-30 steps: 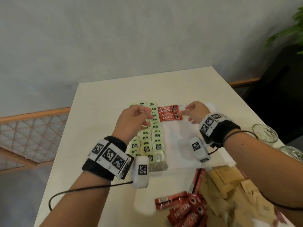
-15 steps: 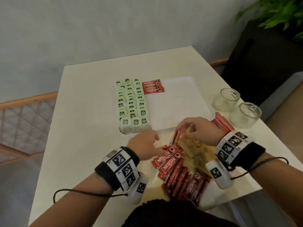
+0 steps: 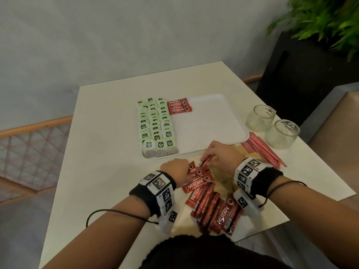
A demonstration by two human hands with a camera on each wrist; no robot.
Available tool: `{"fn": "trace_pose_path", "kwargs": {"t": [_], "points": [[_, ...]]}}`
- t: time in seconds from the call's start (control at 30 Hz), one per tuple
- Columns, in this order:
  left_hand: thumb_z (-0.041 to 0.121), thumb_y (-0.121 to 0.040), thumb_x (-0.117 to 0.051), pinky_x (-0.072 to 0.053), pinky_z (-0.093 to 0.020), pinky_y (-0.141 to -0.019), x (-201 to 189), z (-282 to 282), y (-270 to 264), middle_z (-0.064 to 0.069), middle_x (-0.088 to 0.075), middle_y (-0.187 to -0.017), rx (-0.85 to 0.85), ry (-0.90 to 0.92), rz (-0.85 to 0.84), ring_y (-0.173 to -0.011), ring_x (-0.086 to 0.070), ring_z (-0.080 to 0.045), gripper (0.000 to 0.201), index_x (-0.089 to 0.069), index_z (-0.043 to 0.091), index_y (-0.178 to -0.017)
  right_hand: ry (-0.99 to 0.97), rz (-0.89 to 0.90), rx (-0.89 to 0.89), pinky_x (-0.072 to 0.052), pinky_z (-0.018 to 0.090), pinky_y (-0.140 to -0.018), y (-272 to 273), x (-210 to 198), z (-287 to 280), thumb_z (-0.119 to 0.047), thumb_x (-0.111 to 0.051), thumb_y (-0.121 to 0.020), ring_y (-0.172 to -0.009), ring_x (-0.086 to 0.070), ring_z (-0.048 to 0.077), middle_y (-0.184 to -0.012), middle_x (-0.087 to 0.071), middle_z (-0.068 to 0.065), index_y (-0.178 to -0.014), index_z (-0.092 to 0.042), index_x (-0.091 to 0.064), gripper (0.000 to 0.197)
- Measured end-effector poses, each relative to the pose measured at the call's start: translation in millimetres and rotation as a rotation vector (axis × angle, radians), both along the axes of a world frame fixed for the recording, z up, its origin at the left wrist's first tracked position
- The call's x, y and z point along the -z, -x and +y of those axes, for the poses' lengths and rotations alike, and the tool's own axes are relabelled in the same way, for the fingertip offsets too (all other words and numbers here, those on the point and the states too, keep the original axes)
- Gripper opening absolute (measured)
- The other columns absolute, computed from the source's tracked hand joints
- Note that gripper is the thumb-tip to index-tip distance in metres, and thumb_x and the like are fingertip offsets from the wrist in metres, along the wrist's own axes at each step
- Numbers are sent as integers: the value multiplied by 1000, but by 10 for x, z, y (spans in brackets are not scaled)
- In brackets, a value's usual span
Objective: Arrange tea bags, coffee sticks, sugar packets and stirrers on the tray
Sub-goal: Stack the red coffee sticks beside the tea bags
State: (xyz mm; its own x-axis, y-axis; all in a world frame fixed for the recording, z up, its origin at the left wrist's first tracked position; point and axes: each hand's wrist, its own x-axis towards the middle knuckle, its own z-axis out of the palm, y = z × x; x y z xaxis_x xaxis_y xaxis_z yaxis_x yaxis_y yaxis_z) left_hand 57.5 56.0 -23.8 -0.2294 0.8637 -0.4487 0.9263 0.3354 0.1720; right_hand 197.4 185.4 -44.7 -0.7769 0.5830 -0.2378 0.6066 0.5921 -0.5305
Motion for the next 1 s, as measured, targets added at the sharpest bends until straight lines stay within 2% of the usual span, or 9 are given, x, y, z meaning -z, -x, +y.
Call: {"fn": "trace_pose_path", "kwargs": {"t": [0.13,0.3,0.4,0.57,0.67,0.77,0.83,0.93,1.0], "points": [[34,-98,-54,-45,-34,-80,0,73,-29,-12,-60,-118,71,19,30,-106,-59,-29,33,-55,7,-117,-19,20,-3,-46,26,-88,10,-13,19,-25,-71,-85,-92,-55,6,-98,-52,-12,-90,-28,-75,7],[27,-100,-48,-43,-37,-88,1,100,-87,-15,-51,-125,74,41,43,-114,-53,-31,35,-49,3,-125,-42,57,-9,-45,25,-85,16,-9,37,-28,-69,-87,-91,-54,8,-99,-55,-8,-88,-31,-75,6],[25,-101,-46,-43,-33,-77,-66,98,-6,-13,-58,-116,32,36,-83,-99,-58,-27,31,-45,4,-123,-17,125,27,-46,25,-84,17,-52,68,-30,-68,-87,-90,-56,7,-96,-58,-11,-84,-39,-72,11],[25,-104,-40,-45,-31,-69,-177,69,264,-3,-56,-91,-143,-88,-375,-77,-54,-17,14,-37,11,-107,63,325,163,-38,9,-75,23,-202,106,-27,-67,-89,-87,-60,1,-91,-69,-10,-93,-28,-75,9],[31,-104,-40,-36,-29,-61,-250,72,325,0,-49,-82,-230,-222,-443,-67,-43,-11,20,-38,12,-102,111,357,215,-42,17,-72,59,-275,148,-32,-65,-91,-79,-61,3,-87,-69,-10,-97,-31,-74,11],[48,-90,-64,-42,-27,-64,-271,88,339,1,-57,-82,-332,-364,-520,-70,-52,-13,41,-51,10,-98,138,349,216,-45,21,-73,121,-356,198,-32,-63,-92,-77,-61,3,-85,-69,-13,-99,-30,-74,13],[46,-83,-73,-46,-28,-68,-250,106,361,-1,-59,-79,-392,-460,-586,-72,-56,-17,41,-57,9,-90,166,357,214,-49,24,-80,154,-392,235,-33,-62,-92,-85,-64,7,-88,-71,-12,-99,-29,-74,14],[44,-91,-63,-46,-28,-60,-290,129,374,-1,-51,-67,-526,-580,-692,-56,-53,-13,36,-55,10,-79,208,389,180,-49,27,-78,191,-445,272,-32,-62,-93,-78,-64,9,-82,-71,-11,-94,-27,-74,13],[48,-92,-60,-52,-33,-60,-339,163,374,1,-47,-64,-588,-628,-732,-46,-51,-8,43,-60,5,-85,213,398,139,-47,28,-71,222,-503,273,-31,-61,-94,-67,-62,9,-75,-68,-7,-91,-27,-72,12]]}}
